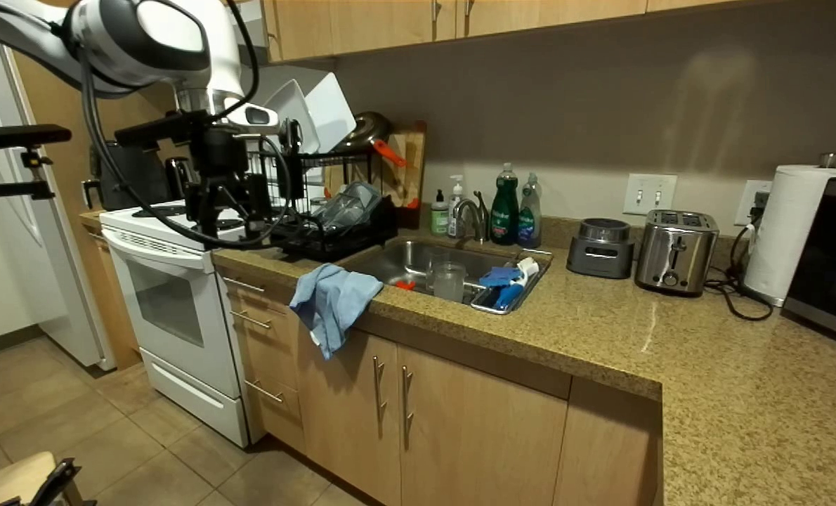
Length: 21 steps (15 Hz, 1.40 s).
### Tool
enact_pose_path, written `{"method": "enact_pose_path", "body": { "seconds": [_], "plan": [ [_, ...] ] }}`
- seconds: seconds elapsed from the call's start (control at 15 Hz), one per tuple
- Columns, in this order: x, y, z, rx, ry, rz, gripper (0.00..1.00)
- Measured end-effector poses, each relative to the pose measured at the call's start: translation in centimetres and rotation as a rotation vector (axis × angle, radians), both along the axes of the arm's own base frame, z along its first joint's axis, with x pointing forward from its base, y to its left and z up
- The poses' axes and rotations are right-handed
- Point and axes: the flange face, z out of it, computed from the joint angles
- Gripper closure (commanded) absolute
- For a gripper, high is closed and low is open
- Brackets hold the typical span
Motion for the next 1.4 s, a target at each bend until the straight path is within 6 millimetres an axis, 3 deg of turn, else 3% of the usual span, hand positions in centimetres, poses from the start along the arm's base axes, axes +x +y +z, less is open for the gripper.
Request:
{"method": "enact_pose_path", "body": {
  "seconds": [0.07,0.13,0.4,0.87,1.4],
  "plan": [
    [0.0,0.0,0.0,0.0,0.0,0.0,0.25],
    [0.0,0.0,0.0,0.0,0.0,0.0,0.26],
    [0.4,-0.8,0.5,0.009,-0.009,-0.018,0.53],
    [3.5,-6.8,2.5,0.05,-0.047,-0.149,0.98],
    [7.6,-12.6,0.6,0.059,-0.012,-0.268,1.0]
  ]
}}
